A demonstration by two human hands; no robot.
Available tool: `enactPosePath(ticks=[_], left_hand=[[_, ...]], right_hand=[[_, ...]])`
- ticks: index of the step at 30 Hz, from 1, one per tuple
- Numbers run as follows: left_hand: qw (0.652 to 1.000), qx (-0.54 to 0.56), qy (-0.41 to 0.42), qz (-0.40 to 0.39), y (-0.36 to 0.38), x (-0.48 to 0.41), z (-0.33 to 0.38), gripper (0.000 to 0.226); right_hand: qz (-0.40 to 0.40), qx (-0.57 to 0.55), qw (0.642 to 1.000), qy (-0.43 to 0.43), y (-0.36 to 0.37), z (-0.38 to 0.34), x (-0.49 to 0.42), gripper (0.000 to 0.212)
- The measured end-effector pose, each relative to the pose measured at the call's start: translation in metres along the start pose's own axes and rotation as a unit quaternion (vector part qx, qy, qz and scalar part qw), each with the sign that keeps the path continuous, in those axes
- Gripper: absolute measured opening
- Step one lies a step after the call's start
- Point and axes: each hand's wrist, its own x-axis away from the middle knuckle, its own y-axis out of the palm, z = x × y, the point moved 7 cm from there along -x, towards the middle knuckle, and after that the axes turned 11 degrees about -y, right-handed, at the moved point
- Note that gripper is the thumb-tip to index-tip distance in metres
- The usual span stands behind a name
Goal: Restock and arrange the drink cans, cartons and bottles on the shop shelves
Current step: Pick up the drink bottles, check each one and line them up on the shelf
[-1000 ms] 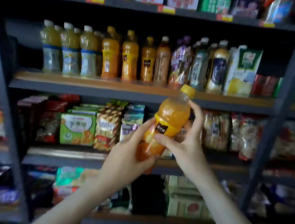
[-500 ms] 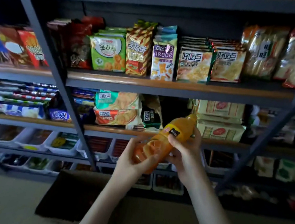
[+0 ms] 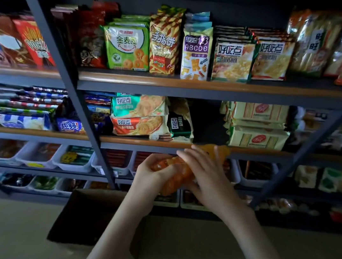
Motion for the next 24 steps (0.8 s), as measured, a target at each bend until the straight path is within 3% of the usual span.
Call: enactPosePath(ticks=[2,4,5,7,9,12,16,20,22,24], left_hand=[[0.999,-0.036,0.018,-0.019,0.002,0.002,0.013,0.036],[0.995,-0.055,0.047,-0.066,0.005,0.004,0.029,0.051],[0.993,-0.049,0.054,-0.097,0.006,0.004,0.034,0.063],[0.985,-0.059,0.082,-0.143,0.012,0.006,0.04,0.079],[0.975,-0.134,0.114,-0.136,0.017,0.008,0.038,0.068],[0.97,-0.172,0.077,-0.156,0.022,0.0,0.014,0.069],[0.954,-0.246,0.015,-0.17,0.024,-0.006,-0.016,0.066],[0.965,-0.221,0.016,-0.138,0.019,-0.013,-0.028,0.064],[0.974,-0.197,0.019,-0.114,0.017,-0.014,-0.031,0.06],[0.978,-0.183,0.022,-0.093,0.017,-0.014,-0.032,0.053]], right_hand=[[0.084,0.0,0.996,0.004,-0.007,-0.001,0.001,0.071],[0.159,-0.13,0.976,0.079,-0.02,0.008,0.005,0.055],[0.182,-0.225,0.947,0.138,-0.024,0.012,0.008,0.049],[0.213,-0.411,0.85,0.252,-0.019,0.023,0.016,0.043],[0.244,-0.522,0.757,0.308,-0.009,0.028,0.023,0.047],[0.255,-0.585,0.695,0.33,-0.001,0.026,0.023,0.05],[0.266,-0.62,0.648,0.354,0.009,0.025,0.027,0.042],[0.26,-0.644,0.63,0.349,0.016,0.024,0.031,0.036],[0.24,-0.641,0.641,0.346,0.017,0.025,0.032,0.036],[0.21,-0.611,0.681,0.346,0.016,0.028,0.031,0.041]])
